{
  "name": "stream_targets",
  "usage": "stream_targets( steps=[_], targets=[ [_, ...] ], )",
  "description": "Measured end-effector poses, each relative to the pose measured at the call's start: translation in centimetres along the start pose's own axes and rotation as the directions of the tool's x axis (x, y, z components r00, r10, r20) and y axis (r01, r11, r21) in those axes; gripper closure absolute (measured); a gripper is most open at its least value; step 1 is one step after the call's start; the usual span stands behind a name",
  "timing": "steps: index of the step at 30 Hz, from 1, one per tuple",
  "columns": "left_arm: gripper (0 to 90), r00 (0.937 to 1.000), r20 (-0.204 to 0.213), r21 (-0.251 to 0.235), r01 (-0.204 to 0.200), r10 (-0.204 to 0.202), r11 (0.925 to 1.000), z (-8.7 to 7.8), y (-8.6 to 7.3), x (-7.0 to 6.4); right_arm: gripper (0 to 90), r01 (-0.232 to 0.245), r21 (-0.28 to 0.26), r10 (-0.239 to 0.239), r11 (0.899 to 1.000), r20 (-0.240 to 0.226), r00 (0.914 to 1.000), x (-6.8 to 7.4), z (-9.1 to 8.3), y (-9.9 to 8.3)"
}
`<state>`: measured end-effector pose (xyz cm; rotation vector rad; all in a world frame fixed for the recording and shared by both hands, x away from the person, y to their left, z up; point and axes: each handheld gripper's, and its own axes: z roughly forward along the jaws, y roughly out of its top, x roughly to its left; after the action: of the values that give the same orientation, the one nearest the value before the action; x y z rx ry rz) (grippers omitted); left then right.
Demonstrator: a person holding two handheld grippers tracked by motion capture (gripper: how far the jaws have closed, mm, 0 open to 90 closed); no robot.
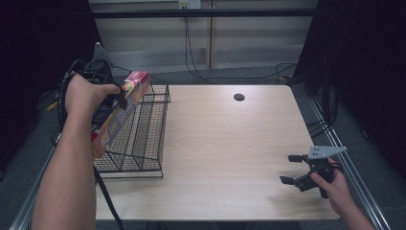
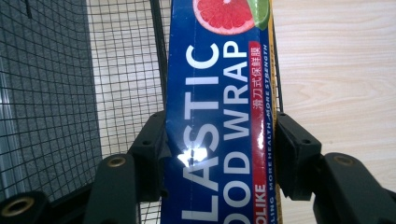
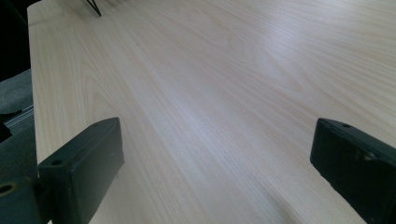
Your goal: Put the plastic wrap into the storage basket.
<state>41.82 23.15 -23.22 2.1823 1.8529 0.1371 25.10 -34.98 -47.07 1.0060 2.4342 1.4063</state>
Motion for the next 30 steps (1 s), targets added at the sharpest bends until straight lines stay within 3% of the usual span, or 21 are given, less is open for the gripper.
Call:
stream_targets(
  steps=[11, 12, 21, 30],
  targets=[
    [45.3, 0.9995, -0.023, -0.015, 0.023, -0.023, 0.9996, -0.7, -0.2, 0.8, 2.4, 0.000, 0.001, 0.000, 1.000, -0.001, 1.0000, 0.0, 0.0, 0.0],
    [45.3, 0.9985, -0.021, -0.019, 0.050, -0.051, 0.9986, -0.8, -0.3, 0.8, 2.4, -0.001, 0.001, 0.001, 1.000, -0.001, 1.0000, 0.0, 0.0, 0.0],
    [45.3, 0.9986, -0.026, -0.024, 0.045, -0.046, 0.9987, -1.2, -0.5, 1.6, 2.5, -0.001, 0.002, 0.001, 1.000, 0.004, 1.0000, 0.1, 0.2, 0.0],
    [45.3, 0.9970, -0.033, -0.030, 0.070, -0.071, 0.9971, -1.3, -0.6, 2.4, 2.4, 0.003, 0.009, -0.003, 1.000, 0.000, 1.0000, 0.1, 0.3, 0.0]
  ],
)
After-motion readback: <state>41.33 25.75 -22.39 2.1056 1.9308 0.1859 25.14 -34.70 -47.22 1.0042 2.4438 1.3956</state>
